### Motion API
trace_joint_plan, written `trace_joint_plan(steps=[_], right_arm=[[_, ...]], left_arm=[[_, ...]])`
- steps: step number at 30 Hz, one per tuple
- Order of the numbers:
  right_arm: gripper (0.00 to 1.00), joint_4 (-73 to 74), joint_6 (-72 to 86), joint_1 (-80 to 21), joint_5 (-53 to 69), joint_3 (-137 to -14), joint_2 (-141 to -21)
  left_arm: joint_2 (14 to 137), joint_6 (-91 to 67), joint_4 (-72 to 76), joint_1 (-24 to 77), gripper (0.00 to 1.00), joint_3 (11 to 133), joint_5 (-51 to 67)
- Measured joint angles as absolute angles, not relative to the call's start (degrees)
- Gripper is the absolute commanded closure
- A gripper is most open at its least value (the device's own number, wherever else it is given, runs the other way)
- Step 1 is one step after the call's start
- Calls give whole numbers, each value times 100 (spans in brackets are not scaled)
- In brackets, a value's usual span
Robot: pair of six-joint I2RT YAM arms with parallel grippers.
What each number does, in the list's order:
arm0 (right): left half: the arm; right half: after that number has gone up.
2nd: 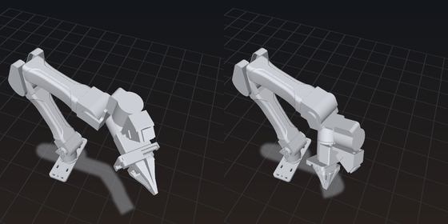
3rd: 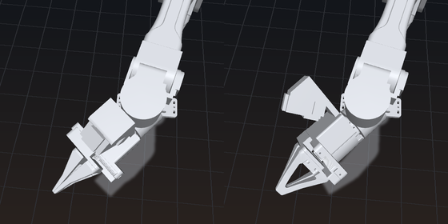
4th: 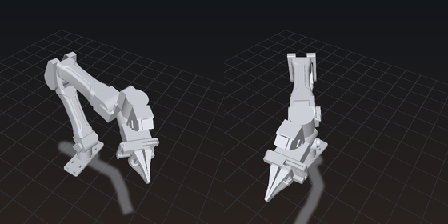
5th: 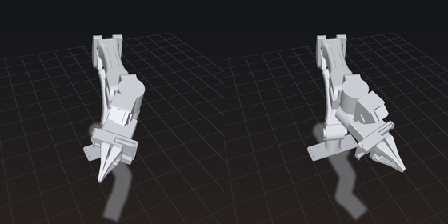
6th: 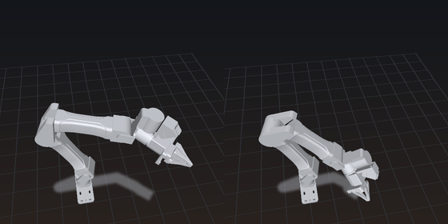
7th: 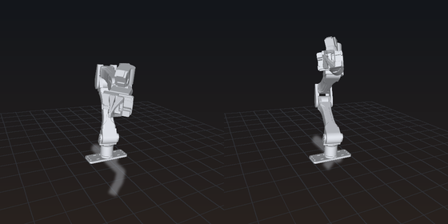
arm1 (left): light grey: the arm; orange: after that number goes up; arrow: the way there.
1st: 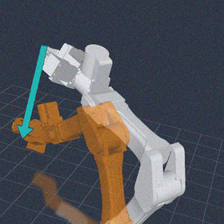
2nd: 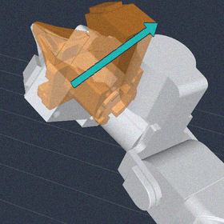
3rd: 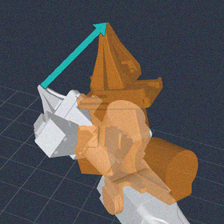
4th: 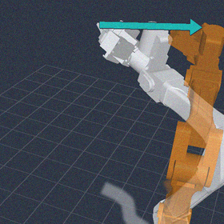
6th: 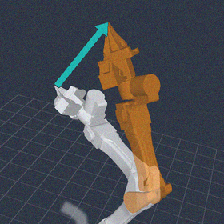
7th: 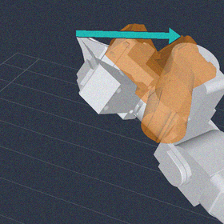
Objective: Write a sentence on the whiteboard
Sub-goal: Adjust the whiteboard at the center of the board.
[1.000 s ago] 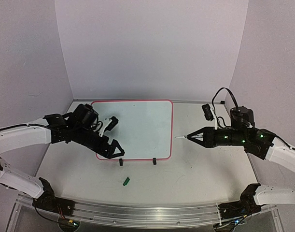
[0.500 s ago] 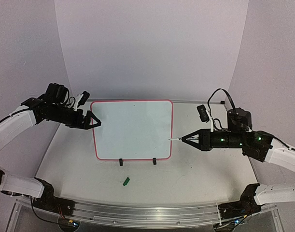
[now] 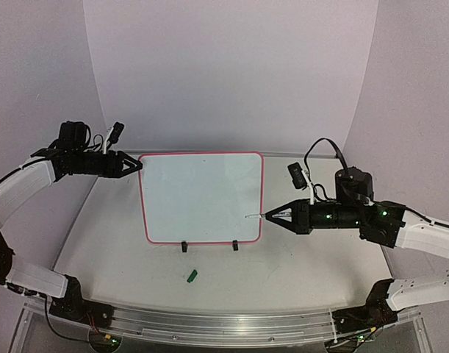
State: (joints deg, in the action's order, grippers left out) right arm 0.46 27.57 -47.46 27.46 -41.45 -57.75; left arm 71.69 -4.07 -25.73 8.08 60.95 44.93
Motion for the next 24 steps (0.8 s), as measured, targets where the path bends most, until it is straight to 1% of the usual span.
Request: trace_joint_plan(steps=[5,6,9,11,15,20,24], right_arm=[[100,-59,2757,-4871,2746,-4145,-5937],[100,-71,2757,-4889,2746,-4145,-5954],[100,-113,2757,-4928,2746,-4145,-5968],[100,-167,2757,-4934,2746,-4145,-5969],[100,-275,2755,-4952,2749,-4145,-6004],[100,-305,2755,-4963,2753,-4145,-6077],[100,-315,2755,-4981,2753,-4145,-6086]], left_arm=[[7547,-280,-2224,718,53,6096,4669],[7636,-258,-2184,700,57,6097,4686],[7834,-211,-2087,671,72,6097,4786],[7894,-156,-2034,668,78,6097,4898],[7905,-117,-1980,668,81,6097,5133],[7905,57,-2016,652,89,6095,5336],[7843,164,-2000,652,92,6021,5499]])
